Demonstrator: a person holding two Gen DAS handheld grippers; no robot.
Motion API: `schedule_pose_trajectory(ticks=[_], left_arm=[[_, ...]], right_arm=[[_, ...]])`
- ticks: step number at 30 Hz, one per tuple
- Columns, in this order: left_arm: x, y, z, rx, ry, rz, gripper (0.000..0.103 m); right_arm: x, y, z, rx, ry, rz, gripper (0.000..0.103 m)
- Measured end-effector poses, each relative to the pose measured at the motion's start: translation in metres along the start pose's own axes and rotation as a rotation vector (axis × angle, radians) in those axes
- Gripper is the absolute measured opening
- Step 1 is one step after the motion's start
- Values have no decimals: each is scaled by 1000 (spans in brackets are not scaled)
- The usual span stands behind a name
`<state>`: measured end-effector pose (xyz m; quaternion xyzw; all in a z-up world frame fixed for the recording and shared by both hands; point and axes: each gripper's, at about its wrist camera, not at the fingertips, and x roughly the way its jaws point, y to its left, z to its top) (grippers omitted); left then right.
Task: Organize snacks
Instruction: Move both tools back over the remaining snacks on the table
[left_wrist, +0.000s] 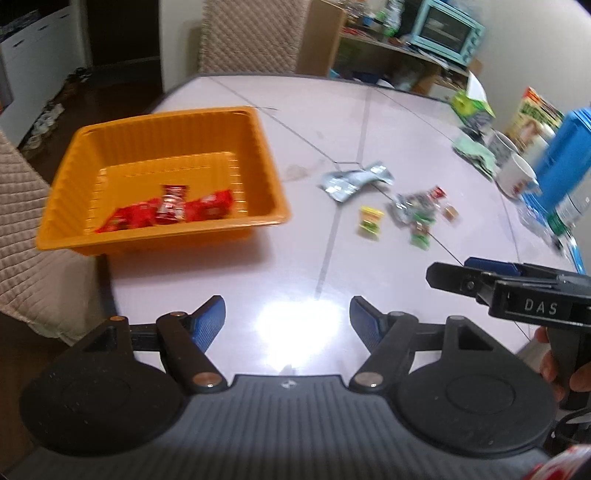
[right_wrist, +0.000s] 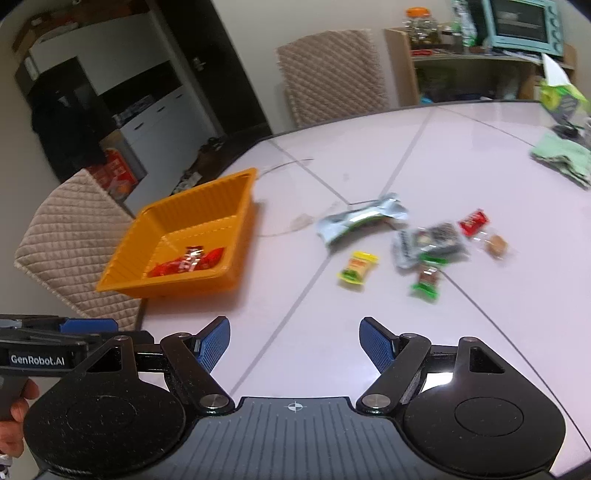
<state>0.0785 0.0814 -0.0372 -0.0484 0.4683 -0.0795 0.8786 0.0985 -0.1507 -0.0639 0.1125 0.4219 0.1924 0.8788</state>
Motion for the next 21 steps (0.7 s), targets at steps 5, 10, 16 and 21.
schedule_pose_trajectory(ticks=[5,10,16,21], left_arm=[[10,-24,1,60,14,-40,72],[22,-42,6,109,21,-74,71],[38,-58,18,153,24,-108,71],[55,-68,31,187,21,-127,71]], right_arm=[[-13,-22,-4,53,-13,-42,77],[-18,-41,-5,102,-26,-86,77],[-22,-59,-4,143,-33,-136,77],[-17,-71,-3,174,-29,-182,77]])
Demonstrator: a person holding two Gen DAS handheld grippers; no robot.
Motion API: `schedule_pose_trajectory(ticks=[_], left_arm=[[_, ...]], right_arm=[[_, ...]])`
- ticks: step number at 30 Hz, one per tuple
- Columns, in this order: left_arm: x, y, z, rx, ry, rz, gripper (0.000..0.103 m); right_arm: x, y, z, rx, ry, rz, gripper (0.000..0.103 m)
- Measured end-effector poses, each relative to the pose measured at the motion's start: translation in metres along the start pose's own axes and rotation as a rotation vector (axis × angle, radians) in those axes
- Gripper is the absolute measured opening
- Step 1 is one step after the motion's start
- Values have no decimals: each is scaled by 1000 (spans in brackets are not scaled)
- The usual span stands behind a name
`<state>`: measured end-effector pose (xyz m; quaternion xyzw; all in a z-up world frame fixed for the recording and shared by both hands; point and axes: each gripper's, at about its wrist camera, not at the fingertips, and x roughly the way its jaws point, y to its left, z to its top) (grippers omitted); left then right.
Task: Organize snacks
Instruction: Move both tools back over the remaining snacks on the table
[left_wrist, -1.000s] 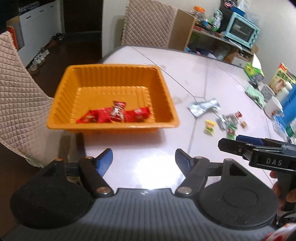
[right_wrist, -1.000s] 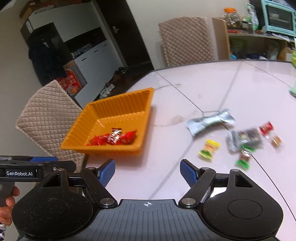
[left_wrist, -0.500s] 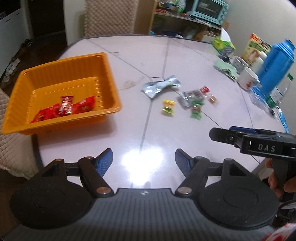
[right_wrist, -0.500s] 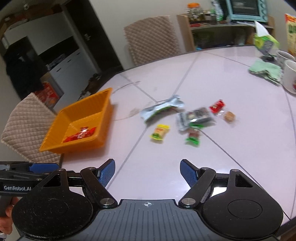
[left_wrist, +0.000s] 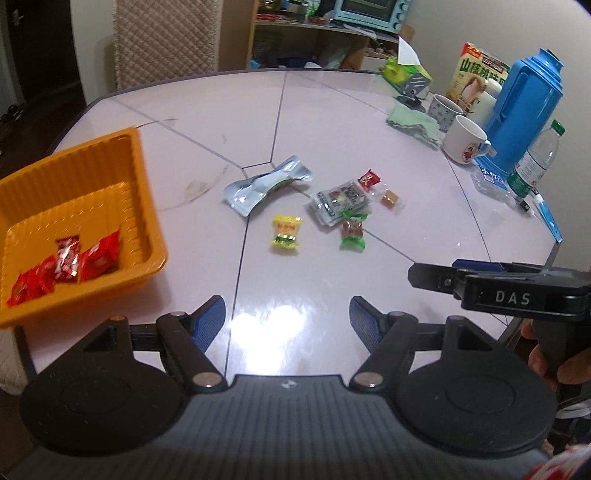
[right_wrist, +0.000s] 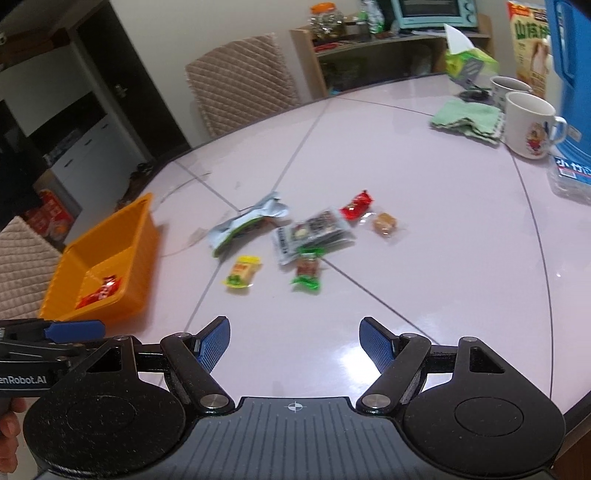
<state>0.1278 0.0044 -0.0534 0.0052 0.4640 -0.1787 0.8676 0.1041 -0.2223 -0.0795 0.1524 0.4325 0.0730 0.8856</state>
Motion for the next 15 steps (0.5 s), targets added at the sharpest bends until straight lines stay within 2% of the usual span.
schedule_pose_trajectory(ticks=[15], left_arm=[[46,4,37,78,-2,11,71]], right_arm=[[48,1,20,-47,-25,-64,76]])
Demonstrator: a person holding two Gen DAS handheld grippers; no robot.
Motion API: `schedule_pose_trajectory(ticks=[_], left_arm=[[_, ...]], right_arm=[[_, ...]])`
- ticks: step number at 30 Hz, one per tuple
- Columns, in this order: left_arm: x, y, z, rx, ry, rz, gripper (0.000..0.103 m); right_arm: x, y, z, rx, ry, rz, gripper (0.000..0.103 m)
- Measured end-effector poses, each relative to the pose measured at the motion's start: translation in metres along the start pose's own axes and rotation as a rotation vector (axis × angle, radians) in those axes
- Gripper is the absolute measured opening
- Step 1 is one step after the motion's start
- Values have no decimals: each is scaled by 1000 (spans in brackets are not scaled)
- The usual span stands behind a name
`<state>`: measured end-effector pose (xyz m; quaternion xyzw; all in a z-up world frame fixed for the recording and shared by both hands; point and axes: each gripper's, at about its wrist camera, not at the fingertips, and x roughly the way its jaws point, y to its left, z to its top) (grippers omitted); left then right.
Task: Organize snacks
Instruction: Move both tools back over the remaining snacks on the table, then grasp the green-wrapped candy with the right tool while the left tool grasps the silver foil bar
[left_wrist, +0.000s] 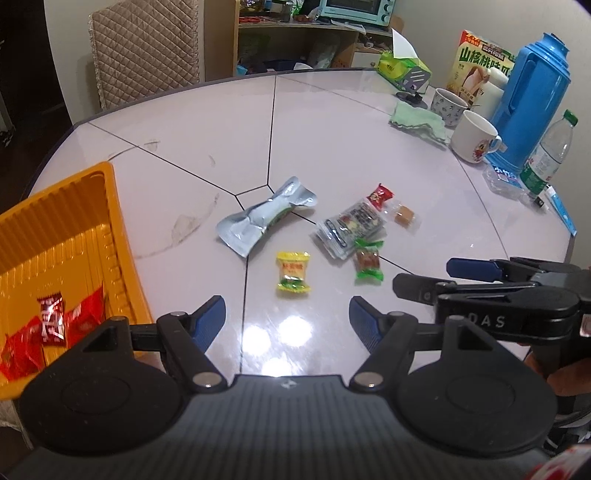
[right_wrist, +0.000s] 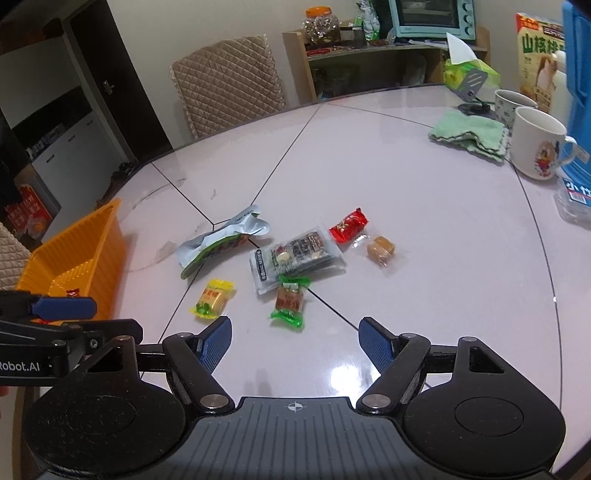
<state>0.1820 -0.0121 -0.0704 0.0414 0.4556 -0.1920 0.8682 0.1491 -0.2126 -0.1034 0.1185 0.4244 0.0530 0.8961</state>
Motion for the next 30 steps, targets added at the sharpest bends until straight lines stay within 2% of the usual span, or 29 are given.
schedule_pose_trajectory(ticks=[5,12,16,30], left_arm=[[12,5,5,14,11,4,71],[25,12,11,29,24,5,71],[30,16,15,32,26,1,71],[45,14,24,68,35,-15,71]], right_arm=[[22,7,7,-28,6,-1,62],[48,12,12,-40,29,-15,50],[58,14,12,-38,43,-27,48],[73,14,12,-54,58,-46,31]])
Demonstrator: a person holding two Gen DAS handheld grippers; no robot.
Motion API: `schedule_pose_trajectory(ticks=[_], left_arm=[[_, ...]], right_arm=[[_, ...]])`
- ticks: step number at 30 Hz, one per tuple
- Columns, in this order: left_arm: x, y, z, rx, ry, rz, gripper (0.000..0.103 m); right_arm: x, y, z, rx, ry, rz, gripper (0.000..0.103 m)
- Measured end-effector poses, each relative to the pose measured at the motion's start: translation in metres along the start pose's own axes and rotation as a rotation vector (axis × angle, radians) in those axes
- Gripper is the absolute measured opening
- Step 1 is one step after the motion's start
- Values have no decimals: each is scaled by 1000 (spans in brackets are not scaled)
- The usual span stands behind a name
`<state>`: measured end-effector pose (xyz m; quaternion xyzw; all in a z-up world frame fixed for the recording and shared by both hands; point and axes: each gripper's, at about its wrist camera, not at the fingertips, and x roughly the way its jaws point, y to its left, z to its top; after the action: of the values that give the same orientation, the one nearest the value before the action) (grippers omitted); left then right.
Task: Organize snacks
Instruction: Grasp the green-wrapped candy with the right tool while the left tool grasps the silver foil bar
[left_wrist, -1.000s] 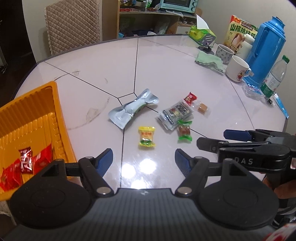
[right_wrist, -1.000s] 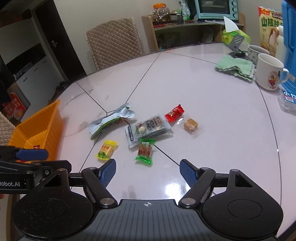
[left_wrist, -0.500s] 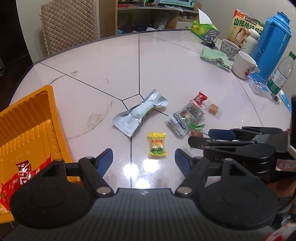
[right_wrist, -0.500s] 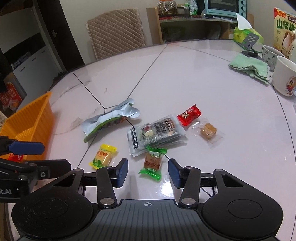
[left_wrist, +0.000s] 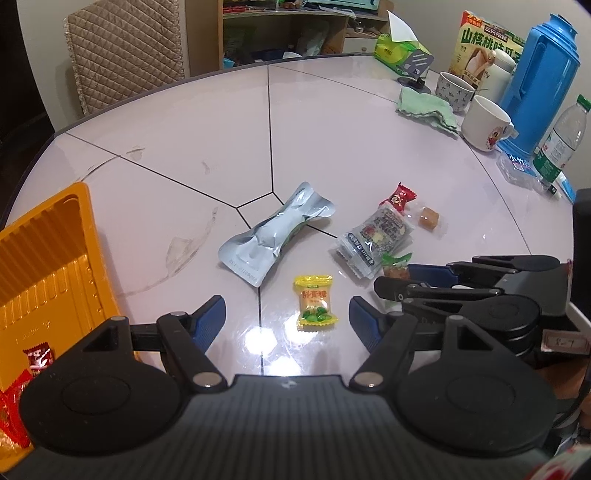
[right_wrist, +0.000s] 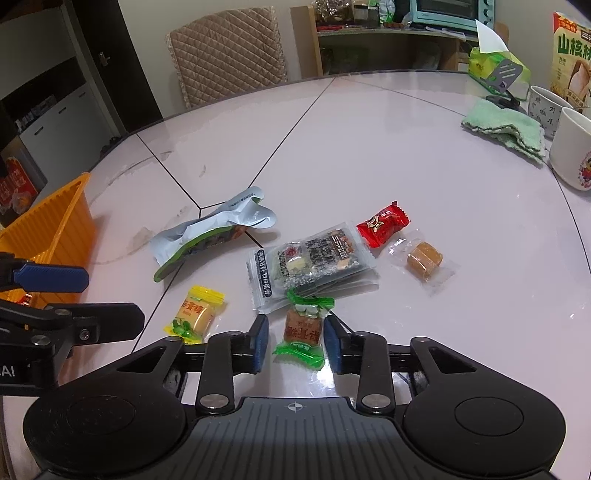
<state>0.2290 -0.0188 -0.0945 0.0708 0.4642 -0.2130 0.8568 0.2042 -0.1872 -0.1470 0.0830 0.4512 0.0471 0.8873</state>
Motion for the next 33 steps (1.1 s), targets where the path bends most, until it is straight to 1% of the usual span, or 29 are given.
schedule_pose_trajectory(ticks=[1,3,9,15,23,28,33], left_arm=[[1,-1,1,5,1,0,71],[3,-3,2,13,2,-2,71],[8,-6,7,53,-2,-10,71],[17,-6,21,131,-20,-26,71],[45,-1,46,203,-9,-8,71],[64,-1,58,219,15,-11,71],[79,0,62,223,34,-8,71]], right_arm=[[0,0,0,-5,-1,-3,30],[0,-1,-1,-11,-3,-10,23],[-7,-8,0,-2,-2,0,22],[-23,-17,8,37,-42,-1,22],[-26,-28,26,72,-71,-9,22],[-22,-30,33,83,-75,-10,22],[-19,-31,39,86,-71,-7,22]])
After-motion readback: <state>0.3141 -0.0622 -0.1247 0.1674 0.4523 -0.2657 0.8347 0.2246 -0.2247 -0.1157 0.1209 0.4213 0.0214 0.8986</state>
